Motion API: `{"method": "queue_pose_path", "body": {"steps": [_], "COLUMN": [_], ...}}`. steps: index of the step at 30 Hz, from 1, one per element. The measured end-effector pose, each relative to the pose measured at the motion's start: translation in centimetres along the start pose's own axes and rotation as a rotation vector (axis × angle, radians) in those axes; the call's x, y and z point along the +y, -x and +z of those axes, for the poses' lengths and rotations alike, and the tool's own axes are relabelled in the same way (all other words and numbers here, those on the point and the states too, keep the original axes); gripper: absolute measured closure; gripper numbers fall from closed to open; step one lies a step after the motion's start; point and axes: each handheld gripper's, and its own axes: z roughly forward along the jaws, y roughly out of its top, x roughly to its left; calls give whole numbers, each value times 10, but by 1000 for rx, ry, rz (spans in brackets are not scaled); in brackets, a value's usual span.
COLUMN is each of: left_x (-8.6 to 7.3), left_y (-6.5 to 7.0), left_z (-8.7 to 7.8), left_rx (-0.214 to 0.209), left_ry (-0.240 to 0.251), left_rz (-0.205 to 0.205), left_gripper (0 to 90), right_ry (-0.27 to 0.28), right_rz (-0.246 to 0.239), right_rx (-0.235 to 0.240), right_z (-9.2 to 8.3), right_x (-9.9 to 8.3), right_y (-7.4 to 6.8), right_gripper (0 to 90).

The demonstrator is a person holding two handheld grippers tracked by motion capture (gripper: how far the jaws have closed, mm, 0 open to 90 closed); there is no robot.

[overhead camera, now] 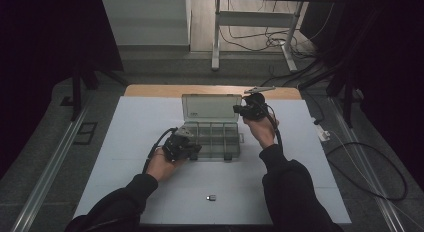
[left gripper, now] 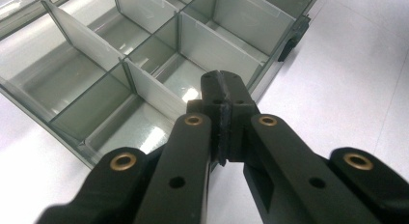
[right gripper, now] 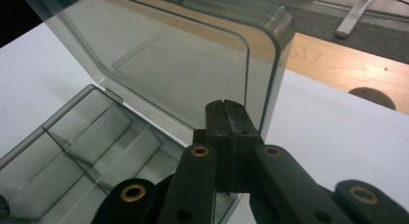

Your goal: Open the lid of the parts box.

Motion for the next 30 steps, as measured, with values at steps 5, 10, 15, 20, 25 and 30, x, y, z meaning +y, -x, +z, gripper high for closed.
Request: {"method": "queue_pose_path", "body": {"steps": [5, 10, 15, 20, 25, 30], "left_x": [0, 0, 0, 0, 0, 0], "left_y": [0, 0, 0, 0, 0, 0], "left_z": [0, 0, 0, 0, 0, 0], "left_rx": [0, -2, -2, -2, -1, 0], "left_ry": [1, 1, 1, -1, -2, 0], "left_rz": [0, -1, -1, 2, 3, 1], "left_gripper": [895, 895, 895, 895, 895, 895], "right_ry": [2, 0, -2, -5, -9, -10], "right_rz": [1, 2, 3, 1, 0, 11], "right_rx": [-1, -3, -6, -7, -10, -13], "right_z": [3, 7, 10, 14, 18, 22], "right_x": [3, 4, 5, 5, 5, 6], "right_y": [1, 3, 5, 6, 6, 7], "right_gripper": [886, 886, 886, 886, 886, 886]}}
